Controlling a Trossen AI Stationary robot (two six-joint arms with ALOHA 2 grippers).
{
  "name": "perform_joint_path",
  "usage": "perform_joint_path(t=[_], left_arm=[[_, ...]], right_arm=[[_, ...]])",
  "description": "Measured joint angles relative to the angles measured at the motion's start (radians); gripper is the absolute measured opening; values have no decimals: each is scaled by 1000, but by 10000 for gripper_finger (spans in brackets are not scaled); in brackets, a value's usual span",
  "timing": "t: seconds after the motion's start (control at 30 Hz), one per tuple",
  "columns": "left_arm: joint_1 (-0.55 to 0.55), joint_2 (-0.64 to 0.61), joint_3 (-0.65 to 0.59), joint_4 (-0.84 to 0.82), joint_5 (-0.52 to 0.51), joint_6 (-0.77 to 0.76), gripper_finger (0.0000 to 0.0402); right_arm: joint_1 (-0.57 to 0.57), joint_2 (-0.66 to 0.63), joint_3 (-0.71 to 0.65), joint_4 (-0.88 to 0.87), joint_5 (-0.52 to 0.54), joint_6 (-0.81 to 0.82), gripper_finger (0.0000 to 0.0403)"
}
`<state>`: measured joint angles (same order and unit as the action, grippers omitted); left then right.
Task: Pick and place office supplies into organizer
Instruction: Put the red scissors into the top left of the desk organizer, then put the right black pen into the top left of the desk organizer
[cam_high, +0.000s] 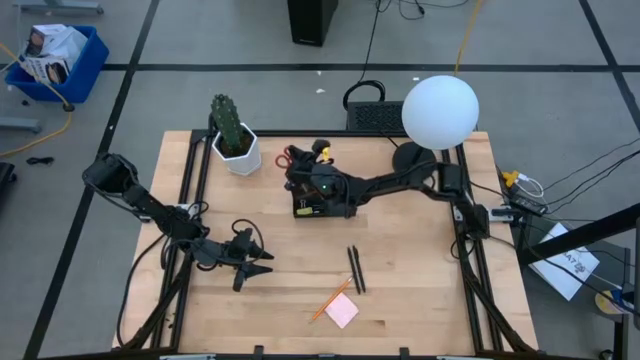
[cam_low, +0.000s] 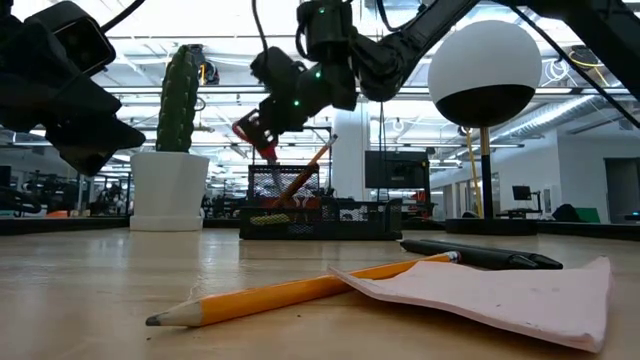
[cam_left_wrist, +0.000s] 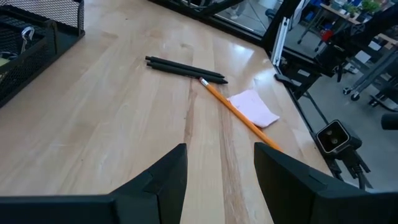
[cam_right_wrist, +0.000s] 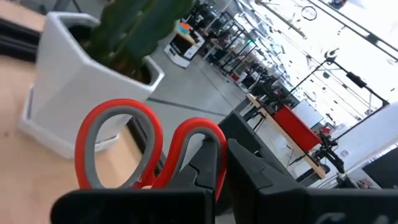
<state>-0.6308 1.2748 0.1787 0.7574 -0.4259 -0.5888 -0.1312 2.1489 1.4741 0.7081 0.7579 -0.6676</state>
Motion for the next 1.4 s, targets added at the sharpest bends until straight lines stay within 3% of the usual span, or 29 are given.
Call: perform_joint_path(t=[0.3,0.5,0.7,1.03,1.2,1.4], left_arm=[[0,0,0,-10,0,8,189],[0,0,0,-25,0,8,189],[0,0,0,-24,-6,9,189],[1,0,1,-22,-12,4,189],[1,0,0,-11,-12,6,189],[1,0,0,-6,-12,7,189]], right_arm=[[64,7,-12,7,106,-48,10],[115,3,-91,148,180,-115,10],[180,14,-180,314,177,-171,13],[225,10,-237,330,211,-132,0],[224,10,-239,334,209,-105,23],[244,7,-239,420,222,-107,81]])
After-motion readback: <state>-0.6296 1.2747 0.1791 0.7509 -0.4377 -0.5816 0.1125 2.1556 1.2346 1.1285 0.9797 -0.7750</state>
